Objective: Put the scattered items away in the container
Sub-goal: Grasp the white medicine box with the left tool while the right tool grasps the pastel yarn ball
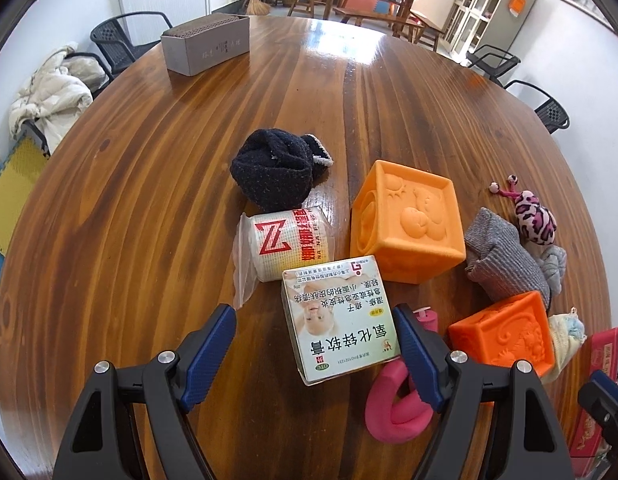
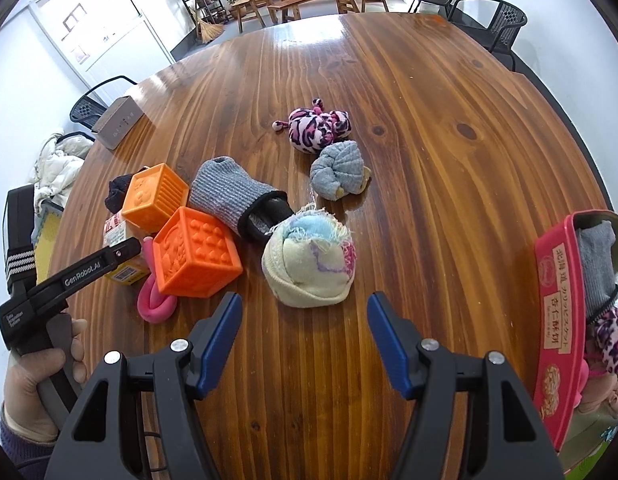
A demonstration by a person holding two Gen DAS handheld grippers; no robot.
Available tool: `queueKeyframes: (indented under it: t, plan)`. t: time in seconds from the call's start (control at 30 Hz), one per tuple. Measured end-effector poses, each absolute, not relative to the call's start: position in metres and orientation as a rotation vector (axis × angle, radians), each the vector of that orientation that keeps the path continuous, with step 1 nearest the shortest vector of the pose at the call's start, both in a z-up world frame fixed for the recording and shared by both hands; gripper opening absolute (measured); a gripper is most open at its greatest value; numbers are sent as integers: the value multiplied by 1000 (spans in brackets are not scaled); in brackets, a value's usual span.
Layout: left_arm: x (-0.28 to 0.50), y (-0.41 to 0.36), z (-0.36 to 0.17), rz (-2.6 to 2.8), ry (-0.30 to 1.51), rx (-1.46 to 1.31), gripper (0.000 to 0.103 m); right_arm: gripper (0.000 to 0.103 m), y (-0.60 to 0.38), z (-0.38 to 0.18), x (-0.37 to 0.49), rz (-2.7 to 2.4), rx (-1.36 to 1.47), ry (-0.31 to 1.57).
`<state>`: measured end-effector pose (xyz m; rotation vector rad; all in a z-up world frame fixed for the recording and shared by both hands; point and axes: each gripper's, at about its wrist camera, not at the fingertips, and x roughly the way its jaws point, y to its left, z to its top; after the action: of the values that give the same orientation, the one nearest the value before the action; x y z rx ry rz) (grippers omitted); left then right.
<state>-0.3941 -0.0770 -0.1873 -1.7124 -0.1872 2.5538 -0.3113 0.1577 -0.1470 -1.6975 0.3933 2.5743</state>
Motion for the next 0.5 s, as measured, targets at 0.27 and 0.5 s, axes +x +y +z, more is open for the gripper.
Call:
queueKeyframes:
  t: [0.27, 0.5]
  plan:
    - [-398, -87, -195, 2536, -215, -1730, 81, 69, 159, -163, -331, 2548, -1722, 406]
    - [-398, -94, -201, 2535, -231, -1736, 74, 69, 159, -180, -346, 2526, -1730, 395]
